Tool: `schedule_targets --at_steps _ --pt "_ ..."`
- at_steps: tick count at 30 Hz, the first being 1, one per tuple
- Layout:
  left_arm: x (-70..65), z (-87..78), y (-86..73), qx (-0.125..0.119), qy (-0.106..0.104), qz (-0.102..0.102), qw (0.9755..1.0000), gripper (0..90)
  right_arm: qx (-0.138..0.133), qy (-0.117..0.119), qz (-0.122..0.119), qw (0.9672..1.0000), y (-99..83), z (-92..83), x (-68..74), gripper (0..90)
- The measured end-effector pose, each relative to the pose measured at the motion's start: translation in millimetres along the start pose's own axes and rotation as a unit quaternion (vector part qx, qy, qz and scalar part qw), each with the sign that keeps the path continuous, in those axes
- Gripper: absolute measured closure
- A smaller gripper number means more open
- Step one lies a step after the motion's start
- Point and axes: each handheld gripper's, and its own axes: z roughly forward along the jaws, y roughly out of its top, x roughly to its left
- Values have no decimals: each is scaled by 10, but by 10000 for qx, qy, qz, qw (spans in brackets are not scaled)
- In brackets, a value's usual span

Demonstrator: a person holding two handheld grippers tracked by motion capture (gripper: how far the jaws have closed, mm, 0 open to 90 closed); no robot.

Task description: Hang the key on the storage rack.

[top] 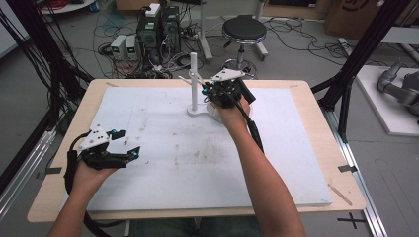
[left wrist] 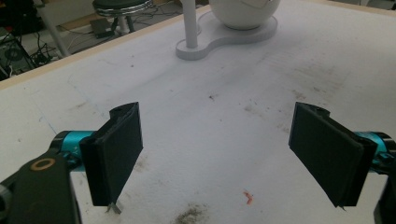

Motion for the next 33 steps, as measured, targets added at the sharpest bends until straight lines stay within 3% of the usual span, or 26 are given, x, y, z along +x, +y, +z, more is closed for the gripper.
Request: schedule_targets --at_steps 8,9,15,19,21,23,26,33 --pt "-2 5 -4 -1 -4 -14 10000 175 105 13 11 9999 -31 79 9 797" --pt "-2 3 -4 -3 -10 -16 10000 175 72 10 61 10000 -30 76 11 741" --pt "-7 2 1 -10 -35 17 10000 175 -45 18 59 10000 -33 -18 26 708" --pt "-10 -2 4 -19 -27 15 10000 175 -103 21 171 9998 -79 -128 -7 599" --pt "-9 -5 5 -29 -31 21 10000 175 -2 146 208 9997 -105 -196 -45 533" --pt "-7 -6 4 -44 -36 23 10000 175 37 175 120 9998 -133 -259 -70 523" --pt "-8 -7 3 -40 -31 27 10000 175 -111 180 133 9997 -227 -399 -114 481" --pt "-23 2 -2 -14 -16 23 10000 175 -144 81 264 9995 -497 -743 -236 423"
